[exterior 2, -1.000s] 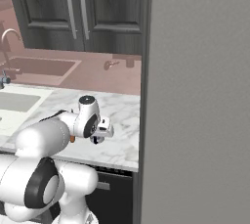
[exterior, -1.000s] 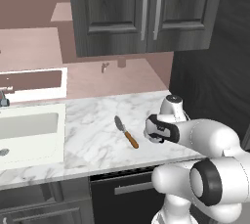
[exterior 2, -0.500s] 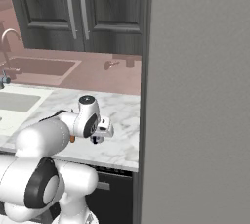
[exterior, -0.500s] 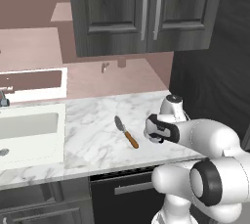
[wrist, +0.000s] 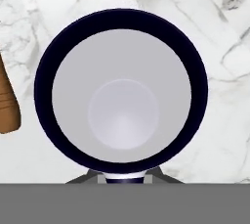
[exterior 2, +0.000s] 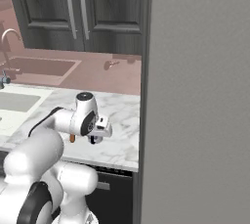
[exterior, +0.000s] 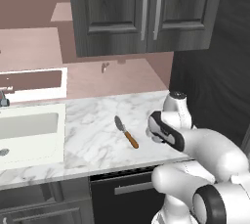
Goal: Pick the mug from the counter and place it inside the microwave. Then close the microwave.
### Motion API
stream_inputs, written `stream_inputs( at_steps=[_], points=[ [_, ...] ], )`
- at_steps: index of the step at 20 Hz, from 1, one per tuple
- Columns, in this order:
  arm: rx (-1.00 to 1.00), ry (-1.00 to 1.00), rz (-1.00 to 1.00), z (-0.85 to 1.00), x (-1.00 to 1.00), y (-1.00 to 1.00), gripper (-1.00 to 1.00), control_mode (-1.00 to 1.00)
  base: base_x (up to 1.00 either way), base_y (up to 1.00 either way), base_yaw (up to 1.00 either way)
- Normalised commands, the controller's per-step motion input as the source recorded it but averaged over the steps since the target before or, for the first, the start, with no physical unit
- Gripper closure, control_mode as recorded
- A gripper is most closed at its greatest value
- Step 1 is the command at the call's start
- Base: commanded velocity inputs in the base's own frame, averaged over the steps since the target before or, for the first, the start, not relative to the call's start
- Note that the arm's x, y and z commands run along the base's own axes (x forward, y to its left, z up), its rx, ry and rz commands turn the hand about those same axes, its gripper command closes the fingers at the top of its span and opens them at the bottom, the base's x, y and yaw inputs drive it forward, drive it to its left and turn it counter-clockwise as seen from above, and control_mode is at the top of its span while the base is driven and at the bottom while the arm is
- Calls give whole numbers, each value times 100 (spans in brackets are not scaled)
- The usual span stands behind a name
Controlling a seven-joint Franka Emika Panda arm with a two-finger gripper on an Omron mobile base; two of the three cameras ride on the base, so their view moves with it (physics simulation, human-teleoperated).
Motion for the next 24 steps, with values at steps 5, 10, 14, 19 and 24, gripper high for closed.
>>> stream_inputs(
  at_steps=[5, 10, 14, 19, 24],
  points=[
    [0, 0, -1, 34, -20, 0, 100, -100, 0, 0, 0],
    [0, -7, -2, 26, -1, 0, 100, -100, 0, 0, 0],
    [0, -14, -2, 29, 0, 0, 100, -100, 0, 0, 0],
    [0, -14, -3, 32, -2, 0, 100, -100, 0, 0, 0],
    [0, -2, -2, 39, -14, 0, 100, -100, 0, 0, 0]
  ],
)
